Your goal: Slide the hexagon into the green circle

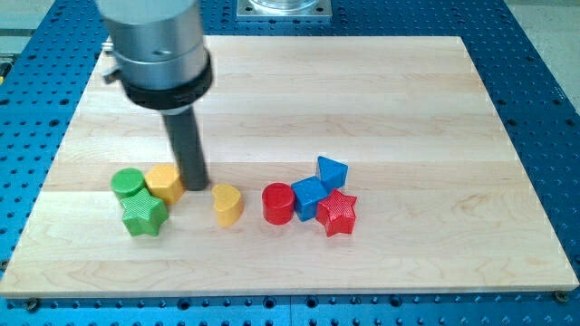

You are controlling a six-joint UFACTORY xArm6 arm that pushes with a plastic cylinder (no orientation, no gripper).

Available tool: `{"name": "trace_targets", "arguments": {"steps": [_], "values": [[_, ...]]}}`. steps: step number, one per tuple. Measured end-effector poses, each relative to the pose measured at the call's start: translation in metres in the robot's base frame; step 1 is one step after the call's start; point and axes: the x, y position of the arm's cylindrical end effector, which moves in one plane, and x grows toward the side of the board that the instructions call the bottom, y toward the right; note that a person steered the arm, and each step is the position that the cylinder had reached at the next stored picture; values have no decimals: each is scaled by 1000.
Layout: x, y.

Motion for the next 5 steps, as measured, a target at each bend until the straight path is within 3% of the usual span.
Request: {"name": "trace_targets", "arguments": {"steps": [1,3,5], "values": [[0,-35],[-10,-38],[-12,33]]}}
